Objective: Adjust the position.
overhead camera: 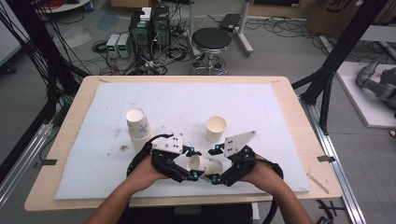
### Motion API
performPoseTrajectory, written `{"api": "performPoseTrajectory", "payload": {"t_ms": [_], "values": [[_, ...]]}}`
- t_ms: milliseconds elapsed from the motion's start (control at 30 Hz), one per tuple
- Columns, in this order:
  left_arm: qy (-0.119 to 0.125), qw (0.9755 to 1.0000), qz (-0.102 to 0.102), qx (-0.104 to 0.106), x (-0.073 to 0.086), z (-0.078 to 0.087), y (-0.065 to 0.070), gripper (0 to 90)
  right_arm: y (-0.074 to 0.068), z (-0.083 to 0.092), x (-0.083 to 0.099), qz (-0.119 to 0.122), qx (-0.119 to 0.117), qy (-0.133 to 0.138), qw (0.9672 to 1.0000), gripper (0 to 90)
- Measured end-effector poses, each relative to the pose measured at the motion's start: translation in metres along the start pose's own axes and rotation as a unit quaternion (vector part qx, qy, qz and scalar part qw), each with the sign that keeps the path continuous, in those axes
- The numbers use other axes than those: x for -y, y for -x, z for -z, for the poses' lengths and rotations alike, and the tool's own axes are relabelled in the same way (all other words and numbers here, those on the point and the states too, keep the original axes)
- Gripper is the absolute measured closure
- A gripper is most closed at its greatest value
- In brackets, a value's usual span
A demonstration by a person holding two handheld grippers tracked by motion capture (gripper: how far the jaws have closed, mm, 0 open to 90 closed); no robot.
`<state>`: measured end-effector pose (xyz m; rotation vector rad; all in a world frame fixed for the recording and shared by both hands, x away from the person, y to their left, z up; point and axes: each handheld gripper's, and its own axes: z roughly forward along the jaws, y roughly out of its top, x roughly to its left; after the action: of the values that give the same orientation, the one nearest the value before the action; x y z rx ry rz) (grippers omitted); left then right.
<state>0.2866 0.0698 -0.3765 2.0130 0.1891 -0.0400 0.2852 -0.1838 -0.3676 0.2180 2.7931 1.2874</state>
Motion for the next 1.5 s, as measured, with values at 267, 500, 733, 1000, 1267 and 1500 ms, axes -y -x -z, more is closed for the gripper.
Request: {"api": "performPoseTrajectory", "payload": {"t_ms": [267, 500, 733, 1000, 1267, 1500], "values": [[0.053, 0.9984, 0.022, -0.004, 0.008, 0.008, -0.001, 37.2, -0.003, 0.016, 0.011, -0.006, 0.041, 0.084, 0.9956, 20.6], [0.096, 0.9949, 0.027, -0.013, 0.017, 0.014, 0.001, 37.2, -0.007, 0.018, 0.026, -0.029, 0.080, 0.136, 0.9871, 19.9], [0.136, 0.9900, 0.027, -0.026, 0.024, 0.019, 0.004, 37.2, -0.010, 0.015, 0.043, -0.052, 0.085, 0.196, 0.9754, 19.9], [0.148, 0.9881, 0.025, -0.034, 0.029, 0.019, 0.005, 37.2, -0.007, 0.012, 0.050, -0.058, 0.065, 0.206, 0.9748, 20.0], [0.163, 0.9856, 0.025, -0.037, 0.029, 0.023, 0.005, 37.3, -0.006, 0.011, 0.052, -0.067, 0.041, 0.210, 0.9746, 20.1], [0.186, 0.9821, 0.022, -0.022, 0.026, 0.027, 0.008, 37.3, -0.006, 0.005, 0.052, -0.065, 0.022, 0.206, 0.9761, 20.2]]}}
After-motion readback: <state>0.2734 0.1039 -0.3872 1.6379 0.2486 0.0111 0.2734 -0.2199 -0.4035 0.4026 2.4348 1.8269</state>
